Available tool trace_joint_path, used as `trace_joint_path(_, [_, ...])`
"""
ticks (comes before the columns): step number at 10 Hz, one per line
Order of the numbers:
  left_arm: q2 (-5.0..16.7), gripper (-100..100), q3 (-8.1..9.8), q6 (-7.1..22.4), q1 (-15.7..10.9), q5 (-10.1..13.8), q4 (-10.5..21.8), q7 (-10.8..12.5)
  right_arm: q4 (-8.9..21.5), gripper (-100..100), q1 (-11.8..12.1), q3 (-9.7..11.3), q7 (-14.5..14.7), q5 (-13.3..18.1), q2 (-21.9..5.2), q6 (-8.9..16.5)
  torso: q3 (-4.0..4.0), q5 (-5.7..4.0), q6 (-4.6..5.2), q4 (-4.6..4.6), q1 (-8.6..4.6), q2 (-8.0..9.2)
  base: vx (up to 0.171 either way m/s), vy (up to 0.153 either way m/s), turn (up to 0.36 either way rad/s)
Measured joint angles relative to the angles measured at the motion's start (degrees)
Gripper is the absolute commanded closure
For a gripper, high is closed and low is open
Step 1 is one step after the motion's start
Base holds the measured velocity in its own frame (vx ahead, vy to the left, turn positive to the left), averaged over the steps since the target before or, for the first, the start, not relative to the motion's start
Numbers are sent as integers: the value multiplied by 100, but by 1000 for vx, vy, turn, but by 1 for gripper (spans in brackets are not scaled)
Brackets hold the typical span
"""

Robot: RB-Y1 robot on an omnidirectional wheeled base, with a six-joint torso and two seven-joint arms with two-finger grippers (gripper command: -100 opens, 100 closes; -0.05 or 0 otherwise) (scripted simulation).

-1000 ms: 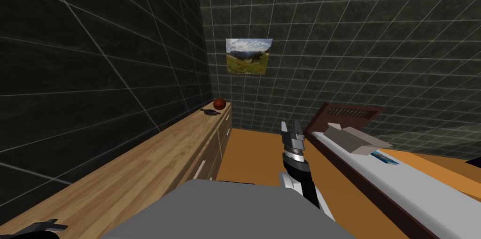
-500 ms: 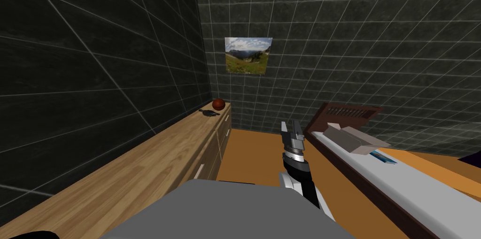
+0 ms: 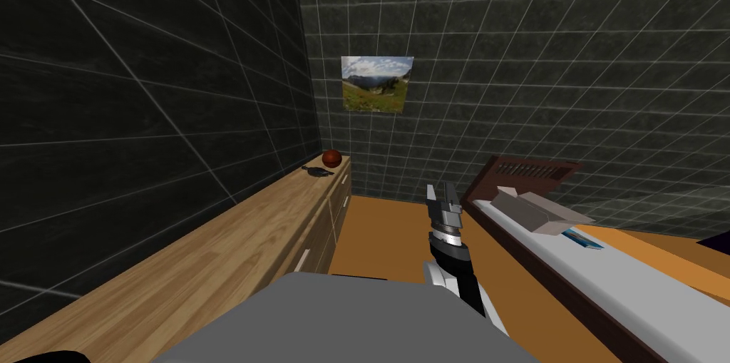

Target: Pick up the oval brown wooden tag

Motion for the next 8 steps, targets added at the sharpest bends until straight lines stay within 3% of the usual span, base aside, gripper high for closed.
trace_joint_path(1, [0, 100, 0, 0, 0, 0, 0, 0, 0, 0, 0, 0, 0, 0, 0, 0, 0, 0, 0, 0, 0, 0, -41, -8, 50])
trace_joint_path(2, [94, 100, 20, -33, -17, -15, -5, 66, 0, 0, 0, 0, 0, 0, 0, 0, 5, -3, 0, 1, -4, 10, -57, -17, 28])
trace_joint_path(3, [246, 100, -26, -85, -12, 154, -35, 26, 0, 0, -1, 0, 0, 0, 0, 0, 8, -4, -3, 2, -9, 16, -53, -15, 41])
trace_joint_path(7, [592, 100, 104, -254, 10, 108, -46, 311, 0, 0, 0, 0, 0, 0, 0, 0, 7, -3, -1, 3, -8, 12, -33, -8, 17])
trace_joint_path(8, [598, 0, 110, -261, 11, 103, -46, 329, 0, 0, 0, 0, 0, 0, 0, 0, 5, -2, -3, 2, -6, 8, 0, 0, 0])
